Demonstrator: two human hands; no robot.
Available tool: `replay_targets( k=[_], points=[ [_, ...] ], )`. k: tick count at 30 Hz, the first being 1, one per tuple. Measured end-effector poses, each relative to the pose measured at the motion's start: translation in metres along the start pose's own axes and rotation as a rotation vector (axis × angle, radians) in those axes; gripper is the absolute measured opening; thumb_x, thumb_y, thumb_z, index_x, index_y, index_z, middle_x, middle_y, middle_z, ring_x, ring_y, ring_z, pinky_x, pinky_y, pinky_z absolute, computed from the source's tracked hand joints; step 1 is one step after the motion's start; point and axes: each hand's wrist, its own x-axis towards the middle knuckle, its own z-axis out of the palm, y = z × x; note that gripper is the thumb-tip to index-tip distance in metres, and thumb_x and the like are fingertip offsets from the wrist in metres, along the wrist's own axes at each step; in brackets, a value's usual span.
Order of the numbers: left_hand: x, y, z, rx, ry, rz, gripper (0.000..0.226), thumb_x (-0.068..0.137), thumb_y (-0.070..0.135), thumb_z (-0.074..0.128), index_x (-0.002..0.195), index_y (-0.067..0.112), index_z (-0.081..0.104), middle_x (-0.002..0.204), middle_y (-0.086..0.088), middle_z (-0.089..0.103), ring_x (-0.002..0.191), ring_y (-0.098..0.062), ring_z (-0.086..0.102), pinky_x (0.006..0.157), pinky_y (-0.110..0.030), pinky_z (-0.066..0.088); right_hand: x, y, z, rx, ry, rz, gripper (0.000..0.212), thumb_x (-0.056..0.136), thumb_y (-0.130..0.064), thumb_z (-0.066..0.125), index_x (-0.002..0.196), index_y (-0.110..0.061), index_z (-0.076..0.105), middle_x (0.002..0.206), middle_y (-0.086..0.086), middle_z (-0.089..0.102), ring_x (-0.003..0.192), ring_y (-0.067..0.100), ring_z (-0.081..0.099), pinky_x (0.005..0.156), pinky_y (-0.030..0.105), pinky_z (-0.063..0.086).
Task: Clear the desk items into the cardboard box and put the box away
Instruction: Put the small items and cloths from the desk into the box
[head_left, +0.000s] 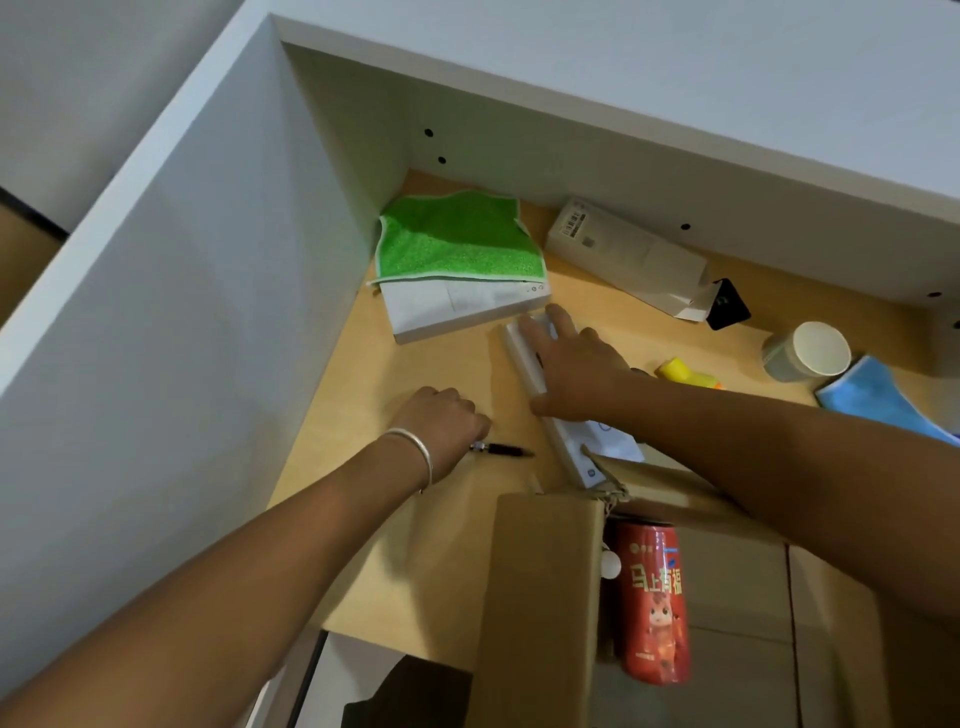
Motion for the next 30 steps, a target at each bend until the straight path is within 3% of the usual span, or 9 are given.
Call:
replay_targets(
  k=[4, 7, 10, 14, 18, 22, 25, 30],
  points=[
    [-0.019, -0.008, -0.02, -0.089, 0.07, -0.133, 0.029, 0.09, 0.01, 0.052, 0.111, 0.029, 0.059, 0.108, -0.001, 0.057, 0.094, -0.026, 0.058, 0.063, -0.033, 0.035, -0.008, -0.001, -0.022, -0.029, 0.155, -0.082, 0.097, 0.071, -0.049, 0.069, 0.147, -0.034, 0.01, 0.157, 0.005, 0.002, 0.118, 0.04, 0.041, 0.072, 0.038, 0.046],
    [-0.038, -0.014, -0.051, -0.15, 0.203, -0.274, 0.024, 0.091, 0.018, 0.054, 0.107, 0.035, 0.058, 0.105, 0.002, 0.056, 0.092, -0.025, 0.061, 0.064, -0.032, 0.042, -0.021, -0.002, -0.044, -0.094, 0.263, -0.105, 0.097, 0.072, -0.051, 0.069, 0.148, -0.035, 0.011, 0.159, 0.006, 0.005, 0.123, 0.038, 0.04, 0.078, 0.04, 0.049],
    [-0.064, -0.008, -0.091, -0.205, 0.314, -0.348, 0.02, 0.093, 0.028, 0.052, 0.11, 0.035, 0.058, 0.107, 0.002, 0.057, 0.097, -0.025, 0.06, 0.064, -0.03, 0.038, -0.045, -0.001, -0.072, -0.1, 0.351, -0.122, 0.09, 0.076, -0.049, 0.067, 0.148, -0.035, 0.014, 0.16, 0.005, 0.005, 0.124, 0.037, 0.038, 0.084, 0.044, 0.049],
    [-0.109, 0.024, -0.141, -0.208, 0.419, -0.353, 0.019, 0.093, 0.033, 0.052, 0.11, 0.037, 0.058, 0.097, 0.009, 0.054, 0.095, -0.02, 0.057, 0.062, -0.03, 0.033, -0.086, 0.007, -0.109, -0.159, 0.452, -0.148, 0.075, 0.08, -0.054, 0.059, 0.144, -0.033, 0.025, 0.159, 0.006, 0.013, 0.123, 0.039, 0.04, 0.094, 0.049, 0.042],
    [-0.158, 0.073, -0.176, -0.236, 0.513, -0.226, 0.016, 0.089, 0.035, 0.054, 0.105, 0.039, 0.058, 0.084, 0.014, 0.048, 0.074, -0.011, 0.046, 0.054, -0.029, 0.034, -0.14, 0.021, -0.131, -0.085, 0.495, -0.133, 0.078, 0.076, -0.052, 0.064, 0.144, -0.033, 0.03, 0.157, 0.005, 0.019, 0.125, 0.039, 0.041, 0.099, 0.05, 0.039],
    [-0.179, 0.126, -0.188, -0.257, 0.43, -0.021, 0.021, 0.085, 0.038, 0.051, 0.103, 0.037, 0.06, 0.085, 0.013, 0.054, 0.074, -0.012, 0.051, 0.054, -0.03, 0.039, -0.212, 0.036, -0.123, 0.005, 0.497, -0.088, 0.081, 0.074, -0.051, 0.064, 0.144, -0.037, 0.027, 0.158, -0.002, 0.016, 0.128, 0.034, 0.039, 0.1, 0.05, 0.041],
    [-0.175, 0.159, -0.183, -0.224, 0.356, 0.065, 0.025, 0.084, 0.041, 0.046, 0.105, 0.037, 0.059, 0.092, 0.011, 0.057, 0.084, -0.014, 0.056, 0.062, -0.034, 0.045, -0.269, 0.051, -0.099, 0.042, 0.468, -0.025, 0.084, 0.076, -0.05, 0.066, 0.146, -0.037, 0.022, 0.157, -0.005, 0.014, 0.127, 0.03, 0.039, 0.091, 0.043, 0.043],
    [-0.156, 0.202, -0.163, 0.016, 0.168, 0.169, 0.021, 0.094, 0.036, 0.049, 0.114, 0.036, 0.055, 0.107, 0.01, 0.057, 0.101, -0.015, 0.052, 0.07, -0.029, 0.037, -0.35, 0.071, -0.046, 0.061, 0.403, 0.023, 0.087, 0.07, -0.057, 0.054, 0.147, -0.04, 0.018, 0.158, -0.007, 0.013, 0.13, 0.024, 0.039, 0.089, 0.04, 0.047]
  ],
)
